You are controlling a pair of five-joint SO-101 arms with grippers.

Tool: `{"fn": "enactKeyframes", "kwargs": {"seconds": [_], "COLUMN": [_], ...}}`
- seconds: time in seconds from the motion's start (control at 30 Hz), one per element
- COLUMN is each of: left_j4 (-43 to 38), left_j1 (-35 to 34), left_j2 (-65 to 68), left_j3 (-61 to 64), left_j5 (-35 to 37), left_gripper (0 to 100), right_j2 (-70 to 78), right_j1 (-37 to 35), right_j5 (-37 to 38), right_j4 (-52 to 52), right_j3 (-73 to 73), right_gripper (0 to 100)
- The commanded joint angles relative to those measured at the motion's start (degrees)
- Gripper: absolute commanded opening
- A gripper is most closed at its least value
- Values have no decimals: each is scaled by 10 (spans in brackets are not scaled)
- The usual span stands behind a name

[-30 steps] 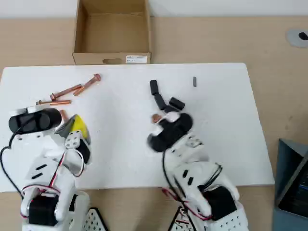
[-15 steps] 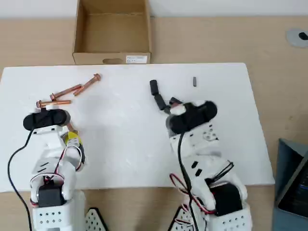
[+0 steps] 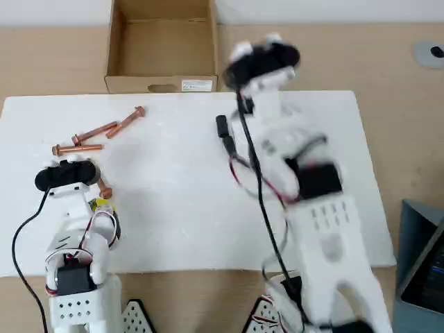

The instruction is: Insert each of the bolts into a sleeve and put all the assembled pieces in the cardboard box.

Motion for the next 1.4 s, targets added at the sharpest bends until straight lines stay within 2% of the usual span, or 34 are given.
{"fn": "enactKeyframes", "kwargs": {"seconds": [0.0,0.33,0.97,1.03,1.17,1.37], "left_j4": [1,1,1,1,1,1], "left_j1": [-6,-4,-3,-3,-3,-3], "left_j2": [-4,-4,-4,-4,-4,-4], "left_j3": [-3,-3,-3,-3,-3,-3], "left_j5": [-2,-2,-3,-3,-3,-3], "left_gripper": [1,1,1,1,1,1], "right_j2": [115,434,1028,1063,1089,1090], "right_j1": [7,-2,-44,-44,-44,-43], "right_j5": [25,104,218,221,219,218], "right_j4": [-27,-95,-108,-107,-92,-76], "right_j3": [-145,-433,-1105,-1139,-1150,-1150], "right_gripper": [9,9,13,24,118,128]}}
